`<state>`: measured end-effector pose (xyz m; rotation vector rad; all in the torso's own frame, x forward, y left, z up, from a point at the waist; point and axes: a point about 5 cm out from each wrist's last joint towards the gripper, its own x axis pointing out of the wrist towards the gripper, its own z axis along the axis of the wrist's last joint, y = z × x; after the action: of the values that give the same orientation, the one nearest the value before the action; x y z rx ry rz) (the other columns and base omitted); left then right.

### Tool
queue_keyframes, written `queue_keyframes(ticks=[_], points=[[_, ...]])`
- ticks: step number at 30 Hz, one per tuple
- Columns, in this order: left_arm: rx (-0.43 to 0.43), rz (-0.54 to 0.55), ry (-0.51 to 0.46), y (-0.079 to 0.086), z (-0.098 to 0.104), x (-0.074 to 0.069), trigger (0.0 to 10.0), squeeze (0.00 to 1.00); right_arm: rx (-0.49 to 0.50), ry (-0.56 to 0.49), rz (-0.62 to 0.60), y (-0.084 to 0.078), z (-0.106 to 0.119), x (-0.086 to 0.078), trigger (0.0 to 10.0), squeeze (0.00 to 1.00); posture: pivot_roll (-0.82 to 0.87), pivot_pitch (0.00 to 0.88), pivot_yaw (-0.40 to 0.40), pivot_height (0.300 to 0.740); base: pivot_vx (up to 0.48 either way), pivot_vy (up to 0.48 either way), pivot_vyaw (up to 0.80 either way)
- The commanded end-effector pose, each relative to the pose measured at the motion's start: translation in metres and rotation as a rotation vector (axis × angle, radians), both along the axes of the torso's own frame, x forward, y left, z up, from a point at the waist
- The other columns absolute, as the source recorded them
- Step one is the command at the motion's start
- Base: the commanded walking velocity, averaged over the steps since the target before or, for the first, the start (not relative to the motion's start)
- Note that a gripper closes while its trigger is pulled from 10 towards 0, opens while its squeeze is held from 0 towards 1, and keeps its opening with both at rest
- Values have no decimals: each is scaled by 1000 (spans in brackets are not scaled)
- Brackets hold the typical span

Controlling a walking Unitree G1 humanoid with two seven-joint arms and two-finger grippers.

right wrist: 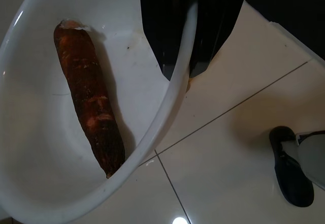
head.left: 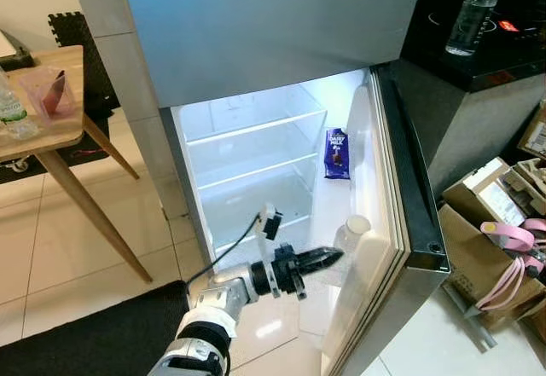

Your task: Restocking fridge

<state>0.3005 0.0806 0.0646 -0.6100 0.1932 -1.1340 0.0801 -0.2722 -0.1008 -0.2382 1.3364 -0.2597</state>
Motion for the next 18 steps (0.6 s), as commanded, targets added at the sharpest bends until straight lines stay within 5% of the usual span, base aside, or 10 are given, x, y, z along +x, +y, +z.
queue_keyframes(ticks=[1, 5, 7, 10, 14, 18], points=[[7, 167, 23, 21, 1, 11, 10000, 0, -7, 5, 2, -1, 0, -2, 10000, 0, -55, 0, -25, 740, 0, 0, 0], [-8, 379, 82, 50, -3, 19, 10000, 0, -8, 3, 6, -2, 0, -1, 10000, 0, -54, 0, -23, 740, 0, 0, 0], [-8, 379, 82, 50, -3, 19, 10000, 0, -8, 3, 6, -2, 0, -1, 10000, 0, -54, 0, -23, 740, 0, 0, 0], [41, 555, 172, 68, -16, 19, 10000, 0, -10, 2, 8, -2, 1, 0, 10000, 0, -56, 0, -23, 740, 0, 0, 0], [90, 587, 222, 67, -25, 15, 10000, 0, -10, 2, 9, -2, 1, 0, 10000, 0, -57, 0, -24, 740, 0, 0, 0], [163, 584, 274, 44, -36, 12, 10000, 0, -9, 2, 9, -2, 1, 0, 10000, 0, -63, 0, -26, 740, 0, 0, 0]])
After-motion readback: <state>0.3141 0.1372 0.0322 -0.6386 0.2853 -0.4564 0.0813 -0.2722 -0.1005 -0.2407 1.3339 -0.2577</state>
